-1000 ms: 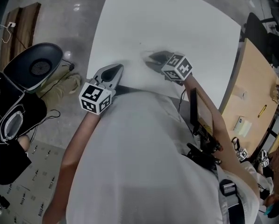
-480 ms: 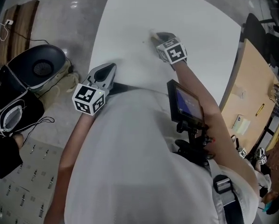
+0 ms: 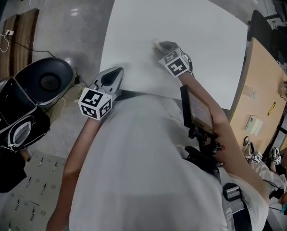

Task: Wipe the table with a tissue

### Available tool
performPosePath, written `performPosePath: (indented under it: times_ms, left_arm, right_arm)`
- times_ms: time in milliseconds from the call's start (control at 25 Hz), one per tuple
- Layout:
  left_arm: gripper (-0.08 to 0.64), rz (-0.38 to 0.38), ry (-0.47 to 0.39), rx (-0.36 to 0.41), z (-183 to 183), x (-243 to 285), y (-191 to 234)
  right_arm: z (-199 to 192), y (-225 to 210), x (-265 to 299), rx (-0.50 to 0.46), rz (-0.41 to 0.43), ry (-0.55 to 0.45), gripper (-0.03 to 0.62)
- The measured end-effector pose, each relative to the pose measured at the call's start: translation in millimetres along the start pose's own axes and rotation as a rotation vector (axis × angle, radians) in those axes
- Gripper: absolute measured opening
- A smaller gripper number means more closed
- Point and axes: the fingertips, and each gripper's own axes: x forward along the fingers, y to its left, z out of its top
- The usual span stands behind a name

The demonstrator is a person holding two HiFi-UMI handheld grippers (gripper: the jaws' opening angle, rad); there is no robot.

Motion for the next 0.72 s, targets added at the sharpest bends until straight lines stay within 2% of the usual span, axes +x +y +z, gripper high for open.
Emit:
performPosePath:
  times_ms: [200,440,720]
  left_arm:
    - [0.004,-0.032,0.009,0.023,5,-1,6]
    - [0.005,-0.071,0.017,0.046,0,-9,8]
    - [0.004,-0.131,0.016,0.075,8,-6,6]
  right_arm:
    - [6,30,0,-0.079,0.045,0.018,0.103]
    - [6,80,2,-0.230,0.131,0.080,0.103]
    - [-5,142,-11,-0.354,0.363,0.133,0.103]
